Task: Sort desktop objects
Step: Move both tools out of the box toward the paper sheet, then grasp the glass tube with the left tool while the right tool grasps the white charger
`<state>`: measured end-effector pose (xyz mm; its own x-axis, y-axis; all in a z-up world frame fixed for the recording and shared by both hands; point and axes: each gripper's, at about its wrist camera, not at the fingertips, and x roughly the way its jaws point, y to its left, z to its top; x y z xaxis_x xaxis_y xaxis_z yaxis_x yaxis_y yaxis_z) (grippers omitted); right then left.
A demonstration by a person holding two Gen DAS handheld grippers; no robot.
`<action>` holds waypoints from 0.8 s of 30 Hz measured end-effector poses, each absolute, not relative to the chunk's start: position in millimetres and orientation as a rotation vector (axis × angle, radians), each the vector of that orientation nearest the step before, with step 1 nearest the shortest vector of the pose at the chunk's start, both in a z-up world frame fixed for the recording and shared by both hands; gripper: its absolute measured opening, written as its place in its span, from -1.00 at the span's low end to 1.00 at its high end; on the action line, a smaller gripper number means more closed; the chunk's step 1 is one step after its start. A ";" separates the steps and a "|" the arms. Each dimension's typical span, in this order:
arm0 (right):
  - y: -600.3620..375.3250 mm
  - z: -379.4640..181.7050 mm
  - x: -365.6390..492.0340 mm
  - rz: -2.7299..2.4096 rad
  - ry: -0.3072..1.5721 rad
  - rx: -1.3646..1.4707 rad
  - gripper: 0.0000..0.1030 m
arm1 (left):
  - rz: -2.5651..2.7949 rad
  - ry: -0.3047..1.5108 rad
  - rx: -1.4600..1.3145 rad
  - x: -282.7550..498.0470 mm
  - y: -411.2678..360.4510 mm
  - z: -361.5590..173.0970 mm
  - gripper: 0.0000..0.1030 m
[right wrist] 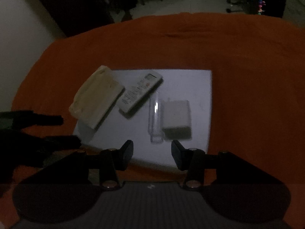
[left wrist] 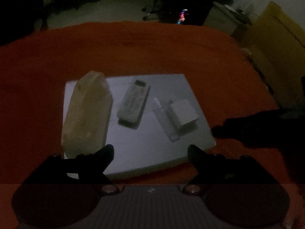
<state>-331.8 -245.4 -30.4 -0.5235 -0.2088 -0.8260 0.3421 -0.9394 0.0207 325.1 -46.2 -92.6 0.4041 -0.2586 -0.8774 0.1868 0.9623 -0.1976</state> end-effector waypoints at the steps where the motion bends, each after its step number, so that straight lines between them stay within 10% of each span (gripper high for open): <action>1: -249.8 -39.6 -340.5 -2.486 0.194 1.316 -0.07 | -0.275 1.125 -0.084 324.9 -42.9 -94.8 0.61; 24: -259.4 -84.5 -419.0 -2.575 0.456 1.479 -0.17 | -0.175 1.159 -0.313 370.9 -42.9 -128.3 0.55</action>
<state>-419.0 -259.4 -84.5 -0.5081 0.0312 -0.8608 0.2662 -0.9447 -0.1914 370.9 -42.9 -128.3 0.3932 -0.2956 -0.8707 -0.0252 0.9431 -0.3316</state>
